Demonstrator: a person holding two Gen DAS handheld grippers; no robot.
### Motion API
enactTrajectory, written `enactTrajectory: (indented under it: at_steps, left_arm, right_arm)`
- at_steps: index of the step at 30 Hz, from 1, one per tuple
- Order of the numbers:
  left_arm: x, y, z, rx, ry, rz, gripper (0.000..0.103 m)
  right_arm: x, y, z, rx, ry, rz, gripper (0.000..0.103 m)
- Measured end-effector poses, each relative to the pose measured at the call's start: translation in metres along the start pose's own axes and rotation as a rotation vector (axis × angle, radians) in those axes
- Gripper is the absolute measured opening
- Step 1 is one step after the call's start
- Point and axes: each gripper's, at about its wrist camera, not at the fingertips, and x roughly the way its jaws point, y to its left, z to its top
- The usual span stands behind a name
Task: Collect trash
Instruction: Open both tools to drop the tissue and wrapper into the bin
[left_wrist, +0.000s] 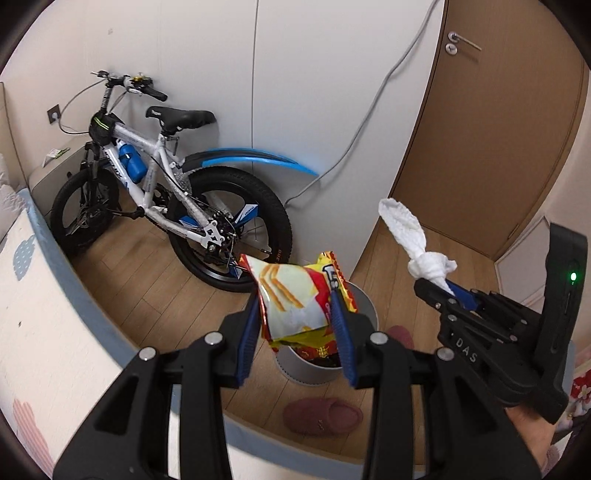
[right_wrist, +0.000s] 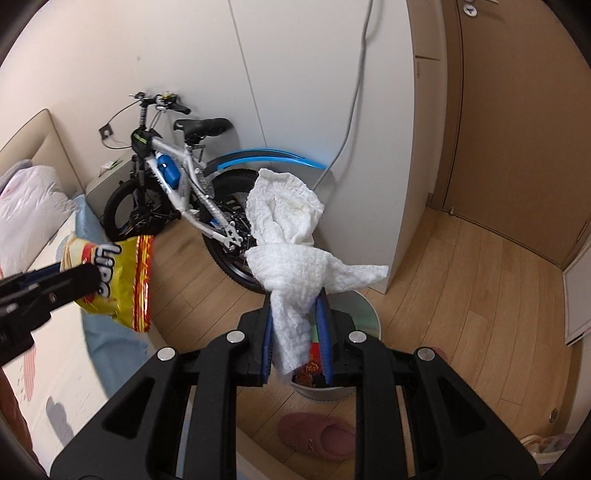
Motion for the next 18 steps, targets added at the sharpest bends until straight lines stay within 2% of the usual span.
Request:
enactTrajectory:
  at_steps: [4, 9, 10, 12, 13, 14, 18]
  left_arm:
    - [0.032, -0.001, 0.002, 0.016, 0.028, 0.0, 0.038]
    - [0.06, -0.002, -0.002, 0.036, 0.059, 0.003, 0.038]
    - [0.064, -0.002, -0.003, 0.037, 0.063, 0.003, 0.038]
    - [0.073, -0.002, -0.005, 0.033, 0.074, -0.006, 0.038]
    - [0.078, -0.002, -0.006, 0.028, 0.081, -0.011, 0.038]
    - [0.081, -0.002, -0.008, 0.026, 0.091, -0.018, 0.038]
    - [0.093, -0.005, -0.01, 0.052, 0.117, -0.025, 0.038]
  right_arm:
    - [0.039, -0.003, -0.002, -0.019, 0.014, -0.02, 0.019]
    - [0.077, -0.015, -0.019, -0.001, 0.079, -0.026, 0.02]
    - [0.082, -0.019, -0.021, 0.005, 0.082, -0.025, 0.022]
    - [0.088, -0.022, -0.026, 0.015, 0.078, -0.03, 0.038]
    - [0.093, -0.025, -0.029, 0.015, 0.08, -0.033, 0.053]
    - [0.097, -0.025, -0.03, 0.015, 0.086, -0.043, 0.056]
    - [0.101, -0.033, -0.034, 0.042, 0.098, -0.047, 0.056]
